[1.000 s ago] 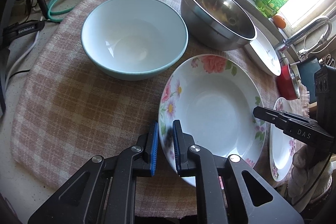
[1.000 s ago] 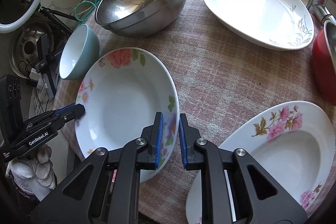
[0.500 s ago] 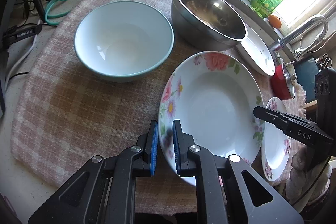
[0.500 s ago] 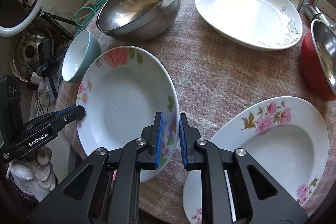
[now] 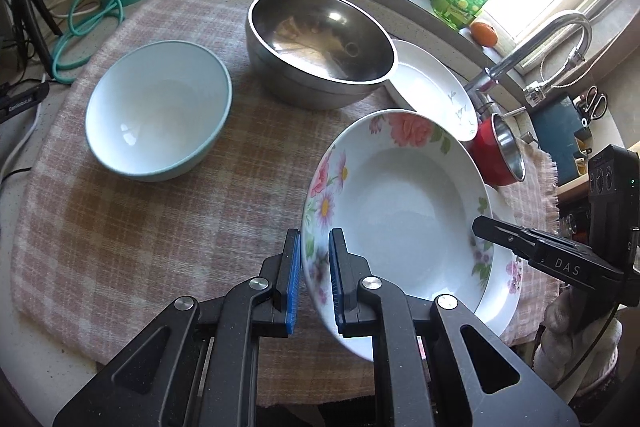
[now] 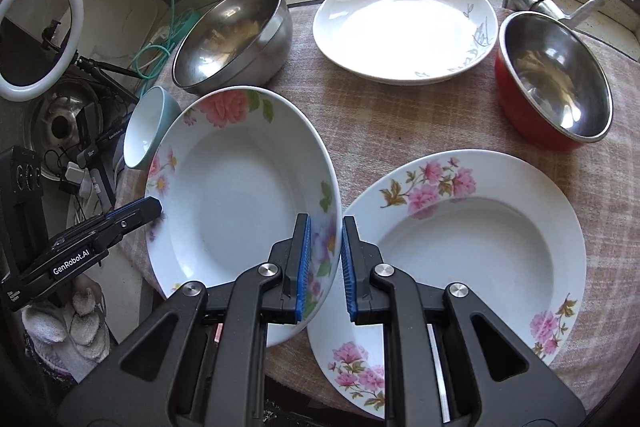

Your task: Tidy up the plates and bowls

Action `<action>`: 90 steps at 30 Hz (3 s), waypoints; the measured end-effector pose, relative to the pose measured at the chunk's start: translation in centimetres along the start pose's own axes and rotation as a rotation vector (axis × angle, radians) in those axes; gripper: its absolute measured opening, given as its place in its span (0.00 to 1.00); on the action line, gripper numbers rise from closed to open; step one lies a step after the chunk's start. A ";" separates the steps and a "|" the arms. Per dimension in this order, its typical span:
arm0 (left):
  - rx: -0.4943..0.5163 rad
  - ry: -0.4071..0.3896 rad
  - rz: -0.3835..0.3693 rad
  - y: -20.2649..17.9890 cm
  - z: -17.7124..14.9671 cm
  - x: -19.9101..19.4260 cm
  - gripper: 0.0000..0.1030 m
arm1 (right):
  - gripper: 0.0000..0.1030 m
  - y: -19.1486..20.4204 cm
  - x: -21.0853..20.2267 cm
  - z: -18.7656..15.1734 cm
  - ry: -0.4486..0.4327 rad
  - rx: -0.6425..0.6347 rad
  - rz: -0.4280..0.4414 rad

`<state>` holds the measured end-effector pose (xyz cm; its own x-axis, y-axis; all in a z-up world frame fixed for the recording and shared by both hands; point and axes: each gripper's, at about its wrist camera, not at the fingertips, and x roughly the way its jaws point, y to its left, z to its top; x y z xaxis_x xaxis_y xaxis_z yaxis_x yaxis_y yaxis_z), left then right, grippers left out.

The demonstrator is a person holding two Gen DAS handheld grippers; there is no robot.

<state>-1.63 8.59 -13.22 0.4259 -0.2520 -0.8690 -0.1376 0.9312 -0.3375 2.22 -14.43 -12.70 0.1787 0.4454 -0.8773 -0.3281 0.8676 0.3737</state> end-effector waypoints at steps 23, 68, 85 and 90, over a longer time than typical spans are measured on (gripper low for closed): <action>0.184 0.102 -0.093 -10.1 -0.8 4.2 0.12 | 0.15 -9.9 -4.7 -5.1 -0.012 0.180 -0.104; 0.262 0.174 -0.059 -13.8 -1.9 7.4 0.11 | 0.28 -10.8 -3.7 -5.0 0.014 0.137 -0.229; 0.250 0.149 -0.095 -13.2 -1.2 6.0 0.14 | 0.44 -11.3 -6.4 -5.2 -0.079 0.143 -0.217; 0.234 0.130 -0.108 -12.9 -0.5 5.3 0.14 | 0.45 -11.5 -7.4 -5.0 -0.124 0.154 -0.203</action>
<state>2.00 -4.85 -13.68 0.3069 -0.3704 -0.8767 0.1189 0.9289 -0.3508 0.01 -28.81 -12.07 0.3420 0.2745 -0.8987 -0.1310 0.9610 0.2437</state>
